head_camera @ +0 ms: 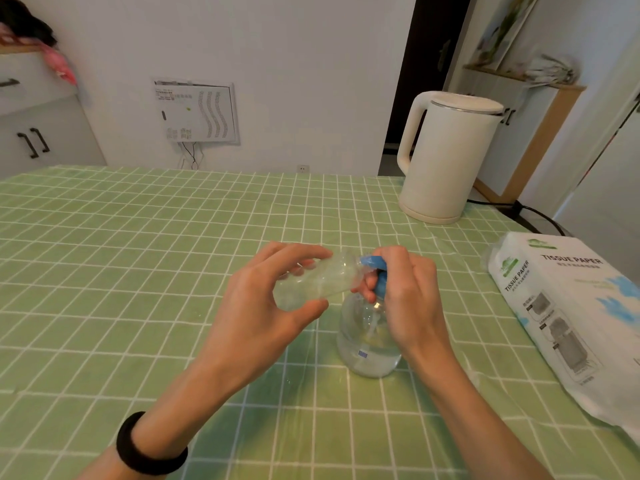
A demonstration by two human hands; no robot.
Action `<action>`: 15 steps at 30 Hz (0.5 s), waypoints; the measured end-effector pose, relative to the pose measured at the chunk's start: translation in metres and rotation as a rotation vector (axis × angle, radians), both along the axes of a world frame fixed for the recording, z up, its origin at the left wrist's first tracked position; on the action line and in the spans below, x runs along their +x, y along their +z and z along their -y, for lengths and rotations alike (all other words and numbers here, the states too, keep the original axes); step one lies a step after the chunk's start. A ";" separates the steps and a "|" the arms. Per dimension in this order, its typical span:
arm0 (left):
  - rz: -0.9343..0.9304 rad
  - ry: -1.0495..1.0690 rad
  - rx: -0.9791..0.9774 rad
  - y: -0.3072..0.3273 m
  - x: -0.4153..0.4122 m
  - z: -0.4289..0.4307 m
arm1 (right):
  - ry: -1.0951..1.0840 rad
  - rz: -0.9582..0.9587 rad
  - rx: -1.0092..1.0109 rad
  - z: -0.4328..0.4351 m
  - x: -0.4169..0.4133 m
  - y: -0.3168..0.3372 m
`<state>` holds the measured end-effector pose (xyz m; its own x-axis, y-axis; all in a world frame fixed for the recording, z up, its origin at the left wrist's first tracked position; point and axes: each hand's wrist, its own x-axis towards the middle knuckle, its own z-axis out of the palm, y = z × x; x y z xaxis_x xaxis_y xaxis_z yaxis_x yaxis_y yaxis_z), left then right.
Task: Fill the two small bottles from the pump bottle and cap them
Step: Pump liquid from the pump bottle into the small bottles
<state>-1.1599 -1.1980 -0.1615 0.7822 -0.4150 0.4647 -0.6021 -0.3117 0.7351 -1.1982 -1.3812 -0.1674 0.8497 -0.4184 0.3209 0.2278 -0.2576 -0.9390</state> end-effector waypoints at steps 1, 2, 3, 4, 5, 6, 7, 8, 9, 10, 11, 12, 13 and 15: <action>0.002 -0.002 -0.005 0.000 0.000 0.000 | -0.002 -0.009 0.009 0.000 -0.001 0.001; 0.002 -0.004 -0.010 0.000 0.000 0.000 | -0.007 -0.018 0.010 0.000 -0.001 0.001; 0.003 -0.005 -0.015 0.001 0.000 -0.001 | -0.015 -0.027 0.002 -0.001 -0.001 0.001; 0.004 -0.007 -0.018 0.001 0.000 -0.001 | -0.023 -0.035 -0.008 -0.001 -0.001 0.001; 0.003 -0.008 -0.018 0.001 0.001 -0.001 | -0.029 -0.040 -0.016 -0.001 -0.001 0.000; 0.002 -0.009 -0.018 0.001 0.001 -0.002 | -0.030 -0.042 -0.018 -0.001 -0.001 0.000; 0.002 -0.009 -0.016 0.001 0.001 -0.002 | -0.024 -0.040 -0.017 -0.001 0.000 0.000; 0.003 -0.008 -0.012 0.001 0.002 -0.002 | -0.016 -0.032 -0.015 0.000 0.000 0.001; 0.005 -0.006 -0.007 0.000 0.002 -0.002 | -0.008 -0.022 -0.015 0.000 0.001 0.001; 0.007 -0.004 0.000 0.000 0.002 -0.002 | -0.005 -0.014 -0.020 0.001 0.001 0.001; 0.009 -0.003 0.005 0.000 0.003 -0.002 | -0.006 -0.008 -0.029 0.001 0.002 0.001; 0.008 -0.003 0.009 0.000 0.003 -0.002 | -0.007 -0.004 -0.036 0.001 0.002 0.001; 0.005 -0.005 0.010 -0.001 0.003 -0.003 | -0.008 -0.002 -0.037 0.001 0.002 0.001; 0.003 -0.008 0.010 -0.001 0.002 -0.003 | -0.011 -0.009 -0.030 0.001 0.001 0.000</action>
<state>-1.1575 -1.1950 -0.1621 0.7774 -0.4256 0.4631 -0.6068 -0.3139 0.7302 -1.1970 -1.3818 -0.1670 0.8482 -0.4178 0.3256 0.2161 -0.2883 -0.9328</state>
